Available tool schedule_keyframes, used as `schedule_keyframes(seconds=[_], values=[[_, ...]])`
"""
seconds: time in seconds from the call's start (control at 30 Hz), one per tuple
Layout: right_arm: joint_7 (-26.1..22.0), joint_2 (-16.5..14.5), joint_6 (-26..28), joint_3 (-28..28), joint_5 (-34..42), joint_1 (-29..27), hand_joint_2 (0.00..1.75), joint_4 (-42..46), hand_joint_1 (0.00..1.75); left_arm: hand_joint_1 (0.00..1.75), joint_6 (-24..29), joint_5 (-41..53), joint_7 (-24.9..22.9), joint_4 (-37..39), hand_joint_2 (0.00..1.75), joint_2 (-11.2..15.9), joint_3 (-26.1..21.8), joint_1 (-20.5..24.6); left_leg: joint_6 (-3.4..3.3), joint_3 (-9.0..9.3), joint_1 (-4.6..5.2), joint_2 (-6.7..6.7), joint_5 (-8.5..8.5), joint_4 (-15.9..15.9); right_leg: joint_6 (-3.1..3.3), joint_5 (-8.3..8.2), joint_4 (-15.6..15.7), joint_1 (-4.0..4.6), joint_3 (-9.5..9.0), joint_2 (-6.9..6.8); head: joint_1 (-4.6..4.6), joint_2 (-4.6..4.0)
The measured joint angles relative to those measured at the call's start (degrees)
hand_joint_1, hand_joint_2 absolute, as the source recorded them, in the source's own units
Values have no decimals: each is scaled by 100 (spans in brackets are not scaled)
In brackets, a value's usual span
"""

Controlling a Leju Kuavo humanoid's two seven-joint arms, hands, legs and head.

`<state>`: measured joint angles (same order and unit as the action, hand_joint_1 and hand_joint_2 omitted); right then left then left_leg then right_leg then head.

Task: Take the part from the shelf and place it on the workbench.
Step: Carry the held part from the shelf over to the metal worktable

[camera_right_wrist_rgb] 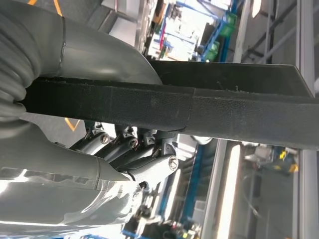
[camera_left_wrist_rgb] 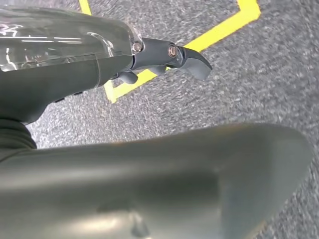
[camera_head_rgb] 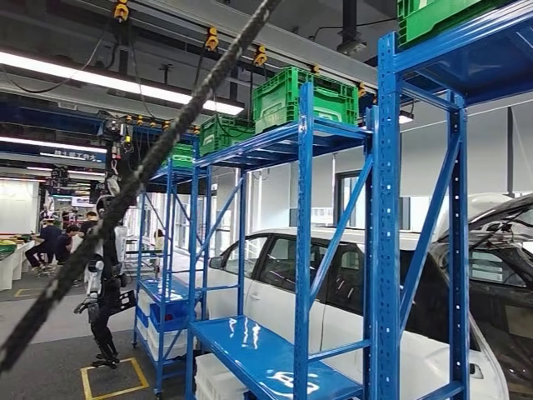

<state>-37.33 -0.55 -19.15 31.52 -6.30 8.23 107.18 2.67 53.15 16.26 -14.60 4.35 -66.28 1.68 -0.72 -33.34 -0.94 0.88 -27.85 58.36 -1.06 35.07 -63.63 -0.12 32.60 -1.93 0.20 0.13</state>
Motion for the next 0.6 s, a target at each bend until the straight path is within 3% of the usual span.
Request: schedule_keyframes(seconds=[0.07, 0.1, 0.13, 0.2, 0.27, 0.3, 0.37, 0.4, 0.47, 0.53, 0.6], values=[[11, 22, 10, 6, -20, 5, 175, -5, 175, 0, 2, 33, -16, 0, 175, -2, -12, 31, -31, -11, 5, -128, 12, 1, -11, 328, -782, -3, 352, 145, -1, 0], [18, 34, 14, 13, -30, 10, 175, -10, 175, 0, 2, 51, -28, 0, 175, -3, -18, 36, -38, -13, 13, -198, 17, 3, -7, 363, -1012, -1, 463, 162, -1, 0], [24, 43, 17, 22, -39, 19, 175, -14, 175, 0, 4, 63, -39, 0, 175, -4, -25, 35, -42, -11, 21, -268, 20, 4, 4, 282, -1024, 0, 474, 175, -1, 0], [40, 54, 21, 39, -60, 49, 175, -16, 175, 0, 11, 80, -49, 0, 175, -4, -36, 30, -44, 2, 34, -409, 24, 5, 55, -145, -406, 2, 204, 289, -1, 0], [56, 61, 25, 54, -77, 81, 175, -17, 175, 0, 16, 85, -57, 1, 175, -16, -40, 45, -22, -12, 38, -542, 38, 14, 111, -475, 277, -3, -94, 541, 0, 0], [63, 64, 26, 64, -83, 95, 175, -19, 175, 0, 15, 86, -66, 2, 175, -21, -42, 51, 1, -37, 28, -604, 53, 19, 126, -537, 453, 0, -161, 626, 0, 0], [72, 69, 27, 94, -91, 126, 175, -24, 175, 0, 8, 94, -86, 2, 175, -32, -45, 42, 66, -101, 7, -719, 93, 22, 129, -534, 538, 5, -170, 578, -1, 0], [74, 69, 26, 111, -92, 142, 175, -27, 175, 0, 3, 99, -91, 2, 175, -37, -49, 26, 95, -130, 6, -711, 89, 31, 146, -536, 572, -5, -172, 509, -1, 0], [75, 68, 25, 143, -90, 161, 175, -32, 175, 0, -3, 113, -91, 2, 175, -47, -52, 16, 151, -240, 22, -506, -58, 219, 186, -552, 644, -34, -183, 369, -2, 0], [81, 69, 24, 171, -93, 163, 175, -55, 175, 0, -15, 126, -75, 2, 175, -51, -56, 45, 211, -522, 13, -248, -414, 841, 214, -561, 663, -44, -183, 210, -1, 0], [86, 71, 21, 213, -104, 163, 175, -94, 175, 0, -33, 137, -52, 2, 175, -62, -60, 66, 265, -818, -22, -166, -664, 1521, 215, -558, 661, -44, -178, 38, -1, 0]])
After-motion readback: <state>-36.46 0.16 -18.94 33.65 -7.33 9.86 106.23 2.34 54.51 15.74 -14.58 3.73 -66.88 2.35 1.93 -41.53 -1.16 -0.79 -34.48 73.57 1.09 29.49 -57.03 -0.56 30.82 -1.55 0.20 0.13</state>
